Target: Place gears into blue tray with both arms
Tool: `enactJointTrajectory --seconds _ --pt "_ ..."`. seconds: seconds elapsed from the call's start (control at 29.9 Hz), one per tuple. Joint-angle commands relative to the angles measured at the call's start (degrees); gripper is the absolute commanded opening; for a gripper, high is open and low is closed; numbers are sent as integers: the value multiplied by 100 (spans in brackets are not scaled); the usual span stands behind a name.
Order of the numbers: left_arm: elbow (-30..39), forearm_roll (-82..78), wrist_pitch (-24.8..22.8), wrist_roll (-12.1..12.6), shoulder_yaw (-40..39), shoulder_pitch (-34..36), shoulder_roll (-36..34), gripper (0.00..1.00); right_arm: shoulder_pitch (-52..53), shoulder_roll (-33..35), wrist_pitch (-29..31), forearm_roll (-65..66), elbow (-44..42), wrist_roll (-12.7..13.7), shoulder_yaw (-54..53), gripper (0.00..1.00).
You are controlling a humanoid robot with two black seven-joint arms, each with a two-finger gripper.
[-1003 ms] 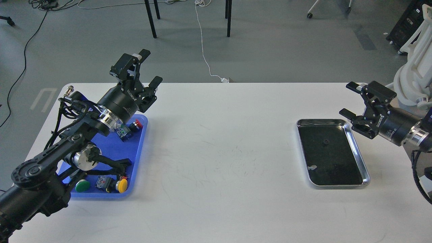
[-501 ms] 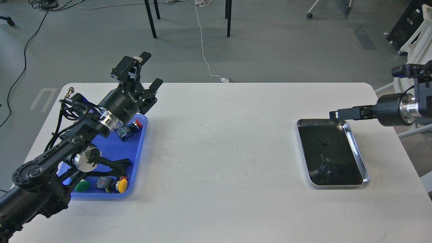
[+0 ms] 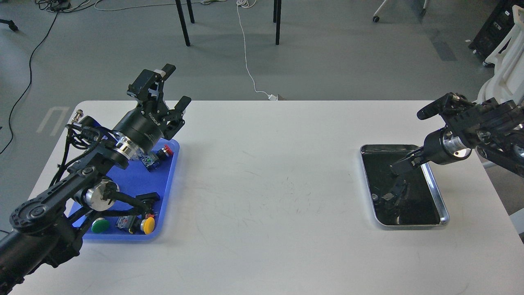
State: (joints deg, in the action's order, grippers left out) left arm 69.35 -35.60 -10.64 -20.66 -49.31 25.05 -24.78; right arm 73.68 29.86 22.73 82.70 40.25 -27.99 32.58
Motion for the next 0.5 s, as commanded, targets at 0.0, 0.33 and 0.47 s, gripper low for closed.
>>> enactJointTrajectory --seconds 0.0,0.33,0.47 --pt "-1 0 -87 1 0 0 0 98 -38 -68 -5 0 -8 -1 11 71" --pt "-1 0 -113 1 0 -9 -9 98 -302 -314 -14 -17 -281 -1 3 67" --pt "-1 0 -113 -17 -8 -9 0 98 -302 -358 -40 -52 -281 -1 -6 66"
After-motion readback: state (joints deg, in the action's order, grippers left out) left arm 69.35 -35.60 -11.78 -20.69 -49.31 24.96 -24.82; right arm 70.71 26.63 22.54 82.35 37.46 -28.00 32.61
